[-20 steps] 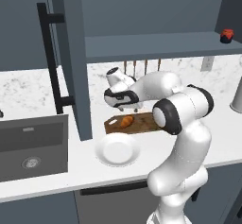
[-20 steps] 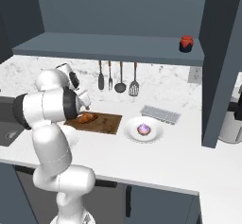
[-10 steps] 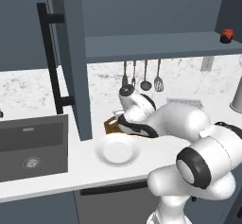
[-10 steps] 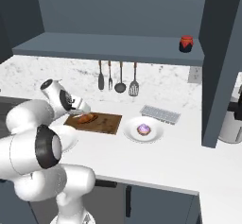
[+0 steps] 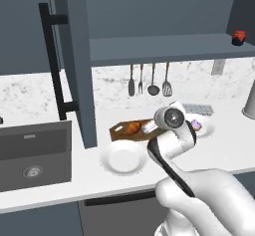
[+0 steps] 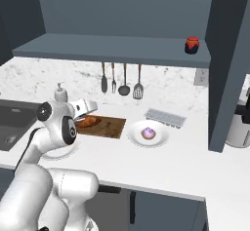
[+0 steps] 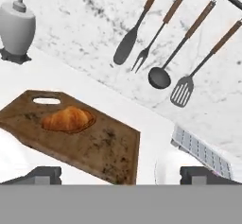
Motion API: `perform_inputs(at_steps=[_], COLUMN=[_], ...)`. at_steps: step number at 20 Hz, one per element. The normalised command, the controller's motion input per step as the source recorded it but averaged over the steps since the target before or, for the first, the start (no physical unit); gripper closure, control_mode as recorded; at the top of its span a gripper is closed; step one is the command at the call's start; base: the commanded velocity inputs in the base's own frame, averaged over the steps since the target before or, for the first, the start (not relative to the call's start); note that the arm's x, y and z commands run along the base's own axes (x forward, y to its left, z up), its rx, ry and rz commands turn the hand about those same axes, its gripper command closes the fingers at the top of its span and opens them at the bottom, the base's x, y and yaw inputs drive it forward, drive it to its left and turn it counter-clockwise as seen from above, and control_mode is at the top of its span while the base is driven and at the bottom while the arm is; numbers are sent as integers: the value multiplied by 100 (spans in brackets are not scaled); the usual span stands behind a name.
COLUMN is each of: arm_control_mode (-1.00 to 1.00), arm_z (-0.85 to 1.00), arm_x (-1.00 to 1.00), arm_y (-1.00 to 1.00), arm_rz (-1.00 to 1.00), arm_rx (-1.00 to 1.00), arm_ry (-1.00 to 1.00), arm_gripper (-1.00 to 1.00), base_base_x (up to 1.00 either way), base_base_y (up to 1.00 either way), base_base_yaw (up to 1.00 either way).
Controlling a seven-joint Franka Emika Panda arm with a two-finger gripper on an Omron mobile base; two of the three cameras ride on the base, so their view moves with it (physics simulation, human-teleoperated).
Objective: From the different types of pastries on the counter, select a croissant and place it on the cutting board. Then retrieve a jar of jam from the cabinet and place it alongside the croissant on the cutting board.
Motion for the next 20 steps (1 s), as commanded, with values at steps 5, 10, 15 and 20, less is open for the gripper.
perform_inputs(at_steps=[5, 10, 15, 20], arm_control_mode=[-100, -100, -100, -100], arm_z=[35, 28, 52, 70], arm_x=[-74, -82, -34, -20], arm_y=[-9, -4, -5, -58], arm_rz=[-2, -24, 6, 51], arm_rx=[-48, -43, -23, 0], arm_ry=[-86, -80, -75, -64], arm_gripper=[-100, -100, -100, -100], base_base_x=[0, 0, 0, 0], base_base_y=[0, 0, 0, 0], base_base_yaw=[0, 0, 0, 0])
